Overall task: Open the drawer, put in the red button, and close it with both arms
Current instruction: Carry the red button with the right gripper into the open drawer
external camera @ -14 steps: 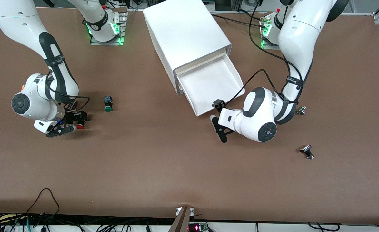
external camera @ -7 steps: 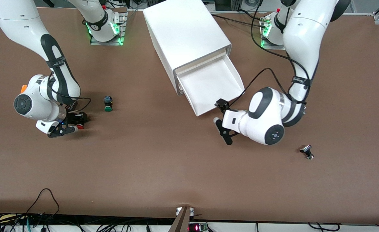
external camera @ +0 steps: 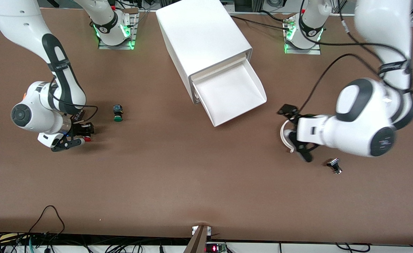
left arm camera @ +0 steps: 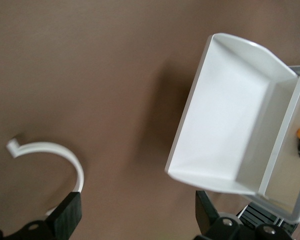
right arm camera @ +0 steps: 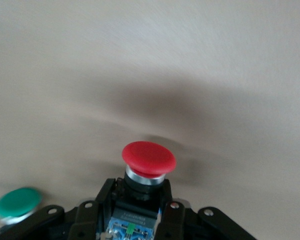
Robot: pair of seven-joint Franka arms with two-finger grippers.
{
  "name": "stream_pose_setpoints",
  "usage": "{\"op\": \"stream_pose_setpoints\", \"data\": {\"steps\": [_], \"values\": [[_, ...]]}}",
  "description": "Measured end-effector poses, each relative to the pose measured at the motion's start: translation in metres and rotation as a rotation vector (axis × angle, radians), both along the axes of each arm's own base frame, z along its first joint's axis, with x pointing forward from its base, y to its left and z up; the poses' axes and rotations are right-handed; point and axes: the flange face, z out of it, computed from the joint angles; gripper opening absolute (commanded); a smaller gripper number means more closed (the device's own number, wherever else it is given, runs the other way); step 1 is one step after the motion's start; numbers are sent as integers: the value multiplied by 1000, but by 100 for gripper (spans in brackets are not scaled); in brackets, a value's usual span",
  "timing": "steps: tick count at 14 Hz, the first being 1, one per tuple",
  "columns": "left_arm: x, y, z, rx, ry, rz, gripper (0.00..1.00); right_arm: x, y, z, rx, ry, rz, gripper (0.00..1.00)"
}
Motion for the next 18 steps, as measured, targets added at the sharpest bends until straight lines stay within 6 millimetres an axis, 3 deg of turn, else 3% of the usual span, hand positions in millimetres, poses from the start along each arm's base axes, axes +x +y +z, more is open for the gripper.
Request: {"op": "stream_pose_setpoints", "data": {"steps": [2,4,6,8,14,16,18], "values": [[1,41,21,72,-32,34,100,16,22,52,19,29,3,3],[2,74,37,130,-51,109,100,27,63,102,20,47,-16,3],[2,100,44,167,-41,212,100,29,121,135,12,65,-57,3],[3,114,43,243,-16,326,100,20,192,152,51,83,-126,3],[8,100,40,383,-5,598,100,-44,413,202,103,49,-292,3],[10,88,31,411,5,688,100,-68,473,204,140,8,-302,4],[11,66,18,430,7,758,100,-94,523,190,166,-17,-303,4]]}}
